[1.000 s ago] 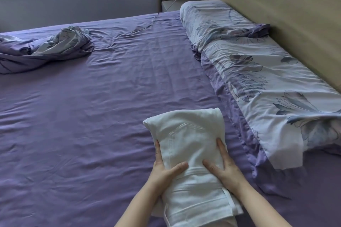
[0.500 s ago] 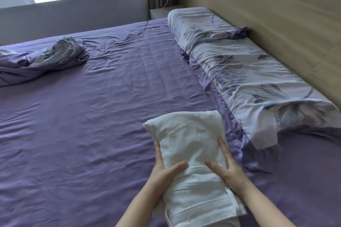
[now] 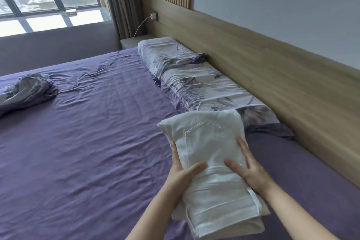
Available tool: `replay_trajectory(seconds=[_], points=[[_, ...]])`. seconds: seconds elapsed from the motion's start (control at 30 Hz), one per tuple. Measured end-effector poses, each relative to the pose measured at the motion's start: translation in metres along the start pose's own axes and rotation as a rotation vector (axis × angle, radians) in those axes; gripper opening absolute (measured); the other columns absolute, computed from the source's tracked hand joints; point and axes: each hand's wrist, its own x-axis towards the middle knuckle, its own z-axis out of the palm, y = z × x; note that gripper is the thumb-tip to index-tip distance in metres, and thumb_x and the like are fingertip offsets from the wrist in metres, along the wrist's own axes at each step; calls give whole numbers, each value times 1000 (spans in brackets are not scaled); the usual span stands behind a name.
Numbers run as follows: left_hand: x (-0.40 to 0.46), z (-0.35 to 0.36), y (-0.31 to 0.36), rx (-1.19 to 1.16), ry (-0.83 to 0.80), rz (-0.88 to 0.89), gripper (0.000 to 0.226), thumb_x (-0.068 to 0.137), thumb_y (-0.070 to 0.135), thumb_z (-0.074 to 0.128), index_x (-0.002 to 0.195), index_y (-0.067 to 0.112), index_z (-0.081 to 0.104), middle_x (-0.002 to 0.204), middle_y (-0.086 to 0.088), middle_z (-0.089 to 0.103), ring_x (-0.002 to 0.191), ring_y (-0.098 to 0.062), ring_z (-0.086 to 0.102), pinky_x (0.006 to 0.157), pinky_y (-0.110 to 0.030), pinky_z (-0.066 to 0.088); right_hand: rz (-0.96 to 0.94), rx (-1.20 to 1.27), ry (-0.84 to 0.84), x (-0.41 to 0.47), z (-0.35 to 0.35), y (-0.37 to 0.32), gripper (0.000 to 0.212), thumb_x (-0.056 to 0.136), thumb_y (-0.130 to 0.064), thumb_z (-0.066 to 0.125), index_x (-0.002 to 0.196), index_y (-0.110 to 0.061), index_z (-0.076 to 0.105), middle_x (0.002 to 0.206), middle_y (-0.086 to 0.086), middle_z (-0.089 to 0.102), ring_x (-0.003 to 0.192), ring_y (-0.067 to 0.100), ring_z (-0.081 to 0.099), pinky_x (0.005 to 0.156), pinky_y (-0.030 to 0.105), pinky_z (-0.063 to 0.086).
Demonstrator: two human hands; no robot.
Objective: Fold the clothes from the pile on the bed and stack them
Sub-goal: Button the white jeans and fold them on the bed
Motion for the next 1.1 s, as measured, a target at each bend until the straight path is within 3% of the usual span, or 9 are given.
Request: replay_trajectory(seconds=[0.23,0.37,0.53,0.73,0.83,1.0,1.1], points=[[12,110,-1,-22,-96,3,125,51,37,87,143,54,4,147,10,39,122,-10,52,107,-39,40,55,-32,96,-26,-109,6,87,63,-58,70,134,-61,20,132,-24,36,116,0,41,92,19,31],[24,171,-15,-18,-83,-11,131,49,39,86,146,49,-1,148,13,35,120,-4,51,104,-28,41,76,-77,85,-20,-169,28,88,57,-72,71,127,-70,19,132,-27,35,118,0,39,94,20,31],[37,230,-50,-42,-33,-3,128,52,37,86,145,49,-1,152,11,27,129,-10,44,111,-38,35,80,-92,-5,7,-226,74,83,51,-73,74,116,-78,22,132,-31,36,120,-3,41,100,22,34],[43,267,-110,-8,105,-36,125,50,47,84,144,50,2,156,15,15,135,-8,36,114,-37,30,135,-147,-152,37,-250,138,85,56,-73,73,120,-77,18,139,-34,27,130,-1,34,106,26,32],[40,270,-138,45,140,-106,130,48,53,82,143,50,-6,155,19,12,134,-5,35,113,-33,30,150,-181,-219,42,-247,168,83,59,-72,71,119,-78,14,143,-33,19,135,-3,24,112,29,26],[32,274,-153,267,228,-180,134,50,59,81,148,41,-8,154,4,21,136,-14,31,114,-35,28,109,-322,-199,37,-242,197,80,66,-75,62,123,-76,5,153,-21,9,141,3,12,115,32,20],[30,282,-144,739,356,-202,128,62,70,68,144,36,-24,158,-7,-12,146,-20,-5,117,-40,5,81,-700,-124,34,-244,201,82,67,-87,34,130,-67,-14,154,-9,-22,143,14,-13,115,42,10]])
